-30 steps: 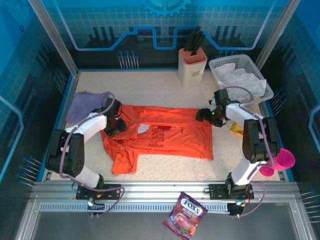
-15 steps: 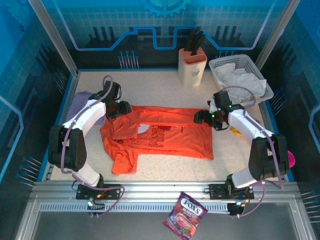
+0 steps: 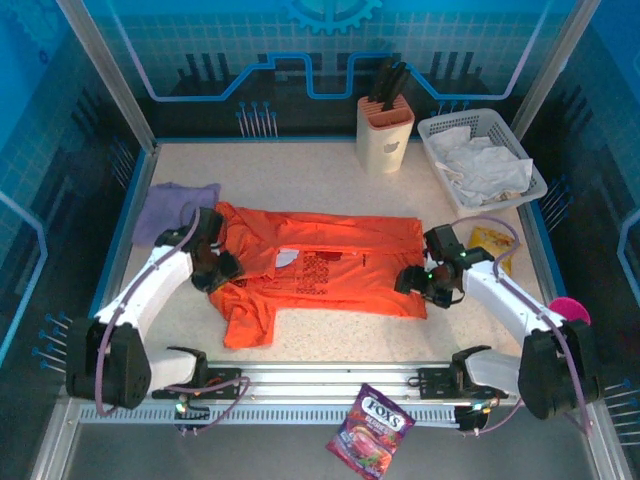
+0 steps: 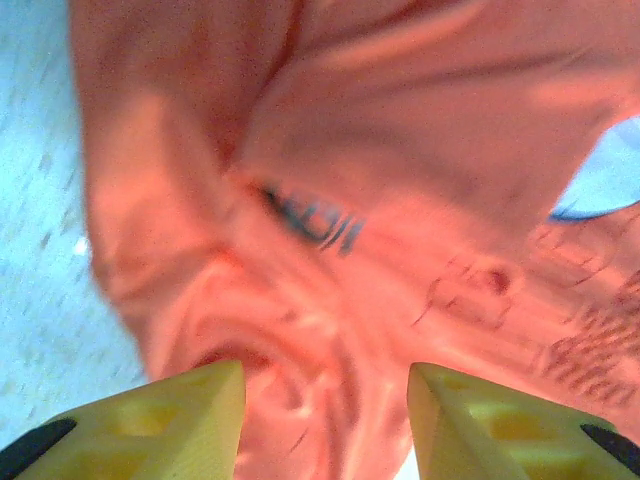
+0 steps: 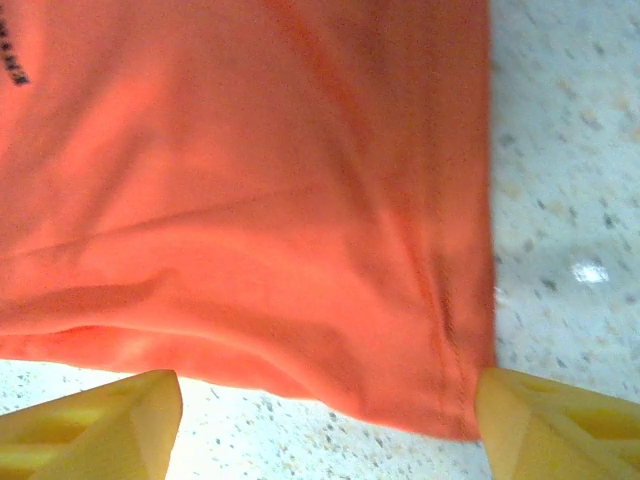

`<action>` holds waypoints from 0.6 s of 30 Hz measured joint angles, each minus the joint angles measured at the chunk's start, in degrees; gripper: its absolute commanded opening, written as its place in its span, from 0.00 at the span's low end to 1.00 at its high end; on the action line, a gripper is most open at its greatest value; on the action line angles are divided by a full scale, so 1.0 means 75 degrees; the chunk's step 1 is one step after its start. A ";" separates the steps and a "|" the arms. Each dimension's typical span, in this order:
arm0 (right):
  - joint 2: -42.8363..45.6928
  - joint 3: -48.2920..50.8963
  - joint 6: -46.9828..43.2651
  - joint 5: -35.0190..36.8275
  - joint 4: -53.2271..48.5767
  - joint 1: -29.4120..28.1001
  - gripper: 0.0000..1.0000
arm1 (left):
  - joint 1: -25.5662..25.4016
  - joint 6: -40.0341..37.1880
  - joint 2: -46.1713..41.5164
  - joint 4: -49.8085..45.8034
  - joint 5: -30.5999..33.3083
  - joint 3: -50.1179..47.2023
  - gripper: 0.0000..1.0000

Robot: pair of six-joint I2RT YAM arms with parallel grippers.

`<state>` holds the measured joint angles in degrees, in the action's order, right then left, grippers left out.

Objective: Fold and stack the t-shirts

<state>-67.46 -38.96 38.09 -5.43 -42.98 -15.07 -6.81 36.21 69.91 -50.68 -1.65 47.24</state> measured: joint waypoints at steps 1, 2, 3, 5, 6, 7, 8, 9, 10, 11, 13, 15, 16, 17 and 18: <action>0.0134 0.0096 0.0093 0.0076 -0.0032 0.0000 0.73 | 0.0000 0.0189 -0.0251 -0.0114 -0.0032 -0.0245 0.45; 0.0256 0.0195 0.0175 0.0125 -0.0058 0.0003 0.70 | 0.0000 0.0376 -0.0516 -0.0227 -0.0047 -0.0481 0.45; 0.0332 0.0274 0.0251 0.0163 -0.0076 0.0003 0.69 | -0.0009 0.0516 -0.0720 -0.0306 -0.0050 -0.0662 0.44; 0.0417 0.0469 0.0388 0.0248 -0.0058 0.0003 0.65 | -0.0055 0.0828 -0.1142 -0.0501 -0.0052 -0.1029 0.44; 0.0417 0.0562 0.0449 0.0259 -0.0038 0.0003 0.63 | -0.0087 0.0973 -0.1247 -0.0557 -0.0058 -0.1137 0.44; 0.0408 0.0656 0.0504 0.0265 -0.0023 0.0003 0.61 | -0.0146 0.1119 -0.1309 -0.0603 -0.0096 -0.1236 0.44; 0.0393 0.0737 0.0557 0.0262 -0.0006 0.0003 0.60 | -0.0233 0.1239 -0.1323 -0.0612 -0.0111 -0.1314 0.44; 0.0376 0.0796 0.0595 0.0251 0.0012 0.0003 0.60 | -0.0329 0.1358 -0.1320 -0.0606 -0.0111 -0.1367 0.44; 0.0356 0.0842 0.0618 0.0239 0.0026 0.0003 0.60 | -0.0458 0.1457 -0.1314 -0.0606 -0.0119 -0.1422 0.43; 0.0344 0.0877 0.0653 0.0236 0.0038 0.0003 0.60 | -0.0600 0.1571 -0.1311 -0.0609 -0.0122 -0.1475 0.43; 0.0347 0.0921 0.0717 0.0242 0.0050 0.0003 0.59 | -0.0927 0.1786 -0.1285 -0.0624 -0.0038 -0.1553 0.43; 0.0379 0.0956 0.0758 0.0242 0.0052 0.0003 0.59 | -0.1341 0.1993 -0.1189 -0.0720 0.0093 -0.1568 0.43; 0.0428 0.0979 0.0787 0.0242 0.0044 0.0003 0.60 | -0.1553 0.2098 -0.1113 -0.0781 0.0204 -0.1568 0.44; 0.0478 0.1003 0.0810 0.0239 0.0052 0.0003 0.60 | -0.1737 0.2200 -0.1026 -0.0845 0.0318 -0.1568 0.44; 0.0522 0.1026 0.0813 0.0236 0.0052 0.0003 0.61 | -0.1886 0.2285 -0.0941 -0.0901 0.0391 -0.1568 0.44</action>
<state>-63.55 -31.27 44.18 -3.66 -42.59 -15.05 -20.95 53.34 62.85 -57.43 1.28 35.48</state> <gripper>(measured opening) 0.599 0.435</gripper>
